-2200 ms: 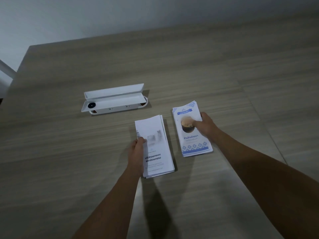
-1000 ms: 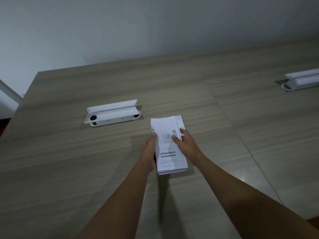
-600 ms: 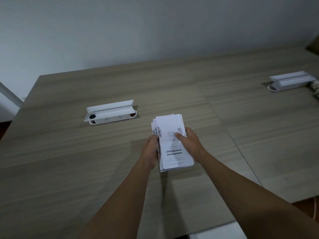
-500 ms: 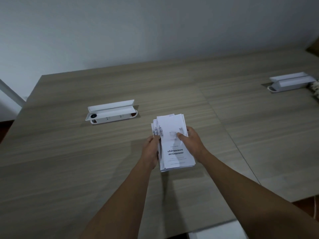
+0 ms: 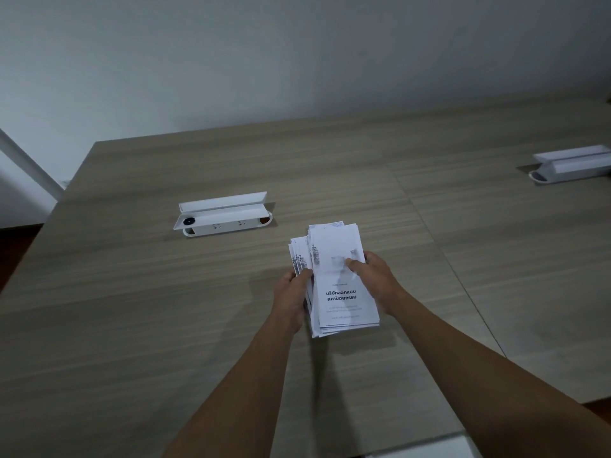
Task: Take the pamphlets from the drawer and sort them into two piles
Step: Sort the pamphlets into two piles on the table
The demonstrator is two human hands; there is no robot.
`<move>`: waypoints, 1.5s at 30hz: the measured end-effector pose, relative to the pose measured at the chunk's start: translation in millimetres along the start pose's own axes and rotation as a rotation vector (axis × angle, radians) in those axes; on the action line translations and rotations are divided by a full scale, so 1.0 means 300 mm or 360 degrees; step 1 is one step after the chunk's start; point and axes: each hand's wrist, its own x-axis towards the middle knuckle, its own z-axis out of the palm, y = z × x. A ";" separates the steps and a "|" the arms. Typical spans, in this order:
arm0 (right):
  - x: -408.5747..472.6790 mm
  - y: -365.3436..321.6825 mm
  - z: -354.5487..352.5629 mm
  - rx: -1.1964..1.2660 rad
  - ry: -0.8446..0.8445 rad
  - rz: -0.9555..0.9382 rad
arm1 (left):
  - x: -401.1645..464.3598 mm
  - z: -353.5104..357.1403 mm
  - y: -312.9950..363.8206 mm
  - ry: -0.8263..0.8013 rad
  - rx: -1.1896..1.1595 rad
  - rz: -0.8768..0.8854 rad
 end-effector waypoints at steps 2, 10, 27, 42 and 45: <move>0.021 -0.001 0.004 -0.0022 -0.0017 0.0008 | 0.019 0.000 -0.001 0.0020 -0.0004 -0.0018; 0.179 -0.001 0.018 -0.0038 -0.0049 0.0036 | 0.141 -0.068 0.019 0.0149 -0.0076 -0.0039; 0.511 0.047 0.022 -0.0218 0.0020 0.0057 | 0.342 -0.263 -0.030 0.0433 0.0090 -0.0133; 0.525 0.099 0.078 -0.0620 0.0471 0.0040 | 0.377 -0.268 -0.013 0.0415 0.0113 -0.0200; 0.507 0.074 0.076 -0.0685 0.0549 0.0041 | 0.367 -0.244 0.005 0.0406 0.0123 -0.0201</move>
